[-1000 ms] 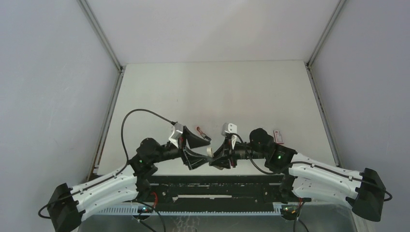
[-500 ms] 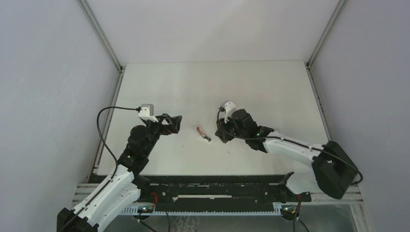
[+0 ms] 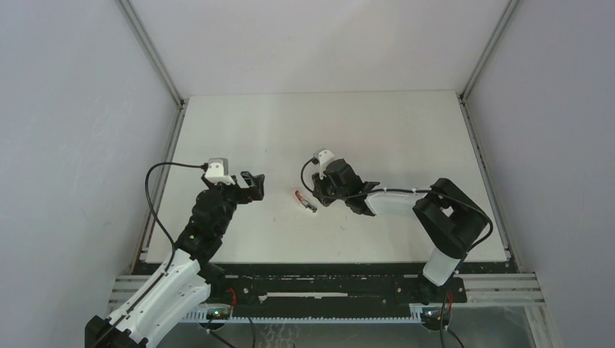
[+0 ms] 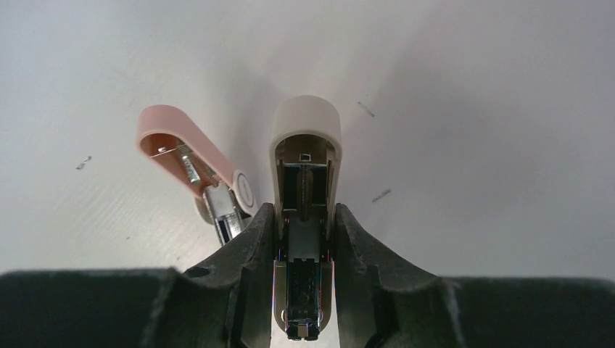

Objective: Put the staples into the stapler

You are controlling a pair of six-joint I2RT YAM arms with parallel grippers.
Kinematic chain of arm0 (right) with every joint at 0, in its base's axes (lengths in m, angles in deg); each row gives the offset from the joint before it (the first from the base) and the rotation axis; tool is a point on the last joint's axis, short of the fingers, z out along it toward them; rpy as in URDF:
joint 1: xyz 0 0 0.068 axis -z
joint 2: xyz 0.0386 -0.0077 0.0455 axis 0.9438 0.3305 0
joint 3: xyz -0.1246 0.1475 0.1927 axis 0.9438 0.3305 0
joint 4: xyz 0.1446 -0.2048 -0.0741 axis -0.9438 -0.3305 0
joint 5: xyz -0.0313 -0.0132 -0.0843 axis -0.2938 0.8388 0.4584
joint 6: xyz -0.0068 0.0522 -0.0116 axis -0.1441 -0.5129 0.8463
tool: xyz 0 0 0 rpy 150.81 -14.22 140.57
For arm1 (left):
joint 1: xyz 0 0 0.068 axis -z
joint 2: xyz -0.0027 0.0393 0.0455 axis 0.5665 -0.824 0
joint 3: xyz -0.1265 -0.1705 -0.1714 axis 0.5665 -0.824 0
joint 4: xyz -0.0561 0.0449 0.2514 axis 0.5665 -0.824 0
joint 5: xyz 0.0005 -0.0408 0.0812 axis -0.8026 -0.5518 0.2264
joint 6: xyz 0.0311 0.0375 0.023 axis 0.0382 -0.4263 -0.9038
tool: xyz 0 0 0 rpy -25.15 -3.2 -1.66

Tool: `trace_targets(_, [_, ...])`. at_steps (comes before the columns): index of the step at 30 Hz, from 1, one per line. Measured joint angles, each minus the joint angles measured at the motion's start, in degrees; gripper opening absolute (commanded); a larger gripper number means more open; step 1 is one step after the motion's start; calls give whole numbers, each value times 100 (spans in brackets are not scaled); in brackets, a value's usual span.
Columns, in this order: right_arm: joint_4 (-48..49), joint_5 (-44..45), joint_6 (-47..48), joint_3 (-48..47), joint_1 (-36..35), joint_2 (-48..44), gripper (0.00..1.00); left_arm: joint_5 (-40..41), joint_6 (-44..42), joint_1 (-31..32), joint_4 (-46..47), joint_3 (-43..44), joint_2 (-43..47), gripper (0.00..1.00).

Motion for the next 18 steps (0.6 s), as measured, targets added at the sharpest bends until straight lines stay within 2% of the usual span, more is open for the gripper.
trace_targets(10, [170, -39, 214, -339, 81, 706, 1, 2, -31, 0, -70, 0, 39, 100])
trace_targets(14, [186, -35, 234, -459, 81, 872, 6, 2, -66, 0, -72, 0, 57, 100])
trace_targets(18, [197, -35, 245, -494, 81, 975, 16, 2, -105, 0, -74, 0, 57, 100])
